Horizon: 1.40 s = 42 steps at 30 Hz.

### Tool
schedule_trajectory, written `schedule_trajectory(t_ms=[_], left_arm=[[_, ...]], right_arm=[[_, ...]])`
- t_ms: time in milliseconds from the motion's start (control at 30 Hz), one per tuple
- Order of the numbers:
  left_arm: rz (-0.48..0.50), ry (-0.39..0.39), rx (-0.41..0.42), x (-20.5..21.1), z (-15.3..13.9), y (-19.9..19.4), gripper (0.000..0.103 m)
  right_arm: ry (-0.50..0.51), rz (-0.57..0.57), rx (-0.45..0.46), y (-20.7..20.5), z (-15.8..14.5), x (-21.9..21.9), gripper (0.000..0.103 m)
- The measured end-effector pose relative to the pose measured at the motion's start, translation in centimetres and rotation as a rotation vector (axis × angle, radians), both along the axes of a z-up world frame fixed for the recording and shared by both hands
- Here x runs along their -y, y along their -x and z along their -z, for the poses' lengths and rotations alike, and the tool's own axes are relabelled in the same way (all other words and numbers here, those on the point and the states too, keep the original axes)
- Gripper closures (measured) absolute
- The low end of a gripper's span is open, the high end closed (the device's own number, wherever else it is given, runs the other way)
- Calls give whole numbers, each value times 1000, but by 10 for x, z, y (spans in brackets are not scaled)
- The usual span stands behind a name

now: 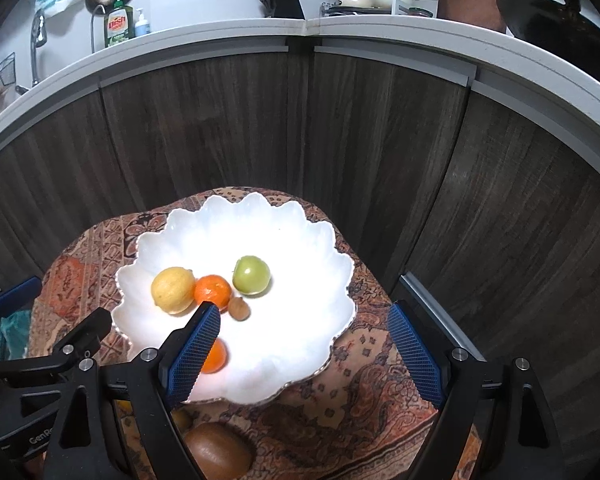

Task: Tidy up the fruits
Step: 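Withdraw both open tools from the bowl toward the large kiwi, then close the right tool on the large brown kiwi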

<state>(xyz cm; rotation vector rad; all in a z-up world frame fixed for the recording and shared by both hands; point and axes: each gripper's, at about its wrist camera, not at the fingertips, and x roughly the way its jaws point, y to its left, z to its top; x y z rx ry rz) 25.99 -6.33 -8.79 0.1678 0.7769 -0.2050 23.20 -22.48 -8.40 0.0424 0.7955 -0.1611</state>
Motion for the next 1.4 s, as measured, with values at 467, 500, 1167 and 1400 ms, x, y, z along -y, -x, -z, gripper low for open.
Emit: schedule_trajectory(t_ms=[467,500,1167,1400], left_arm=[[-27,-22,-6,-25,6,33,12],[-29,-25,-8,-27,8,35,12],[-84,-45,-89,-58,57,63,12],[-101,-40,-118,-65,74,65,12]], right_arm=[[-10,-47,-34,26,10,-25,17],[-11,-51,-38,27,11,-27,17],[-1,-123,-149,47,66,-62,17],[-11,-139,-202,46,93,-69,17]])
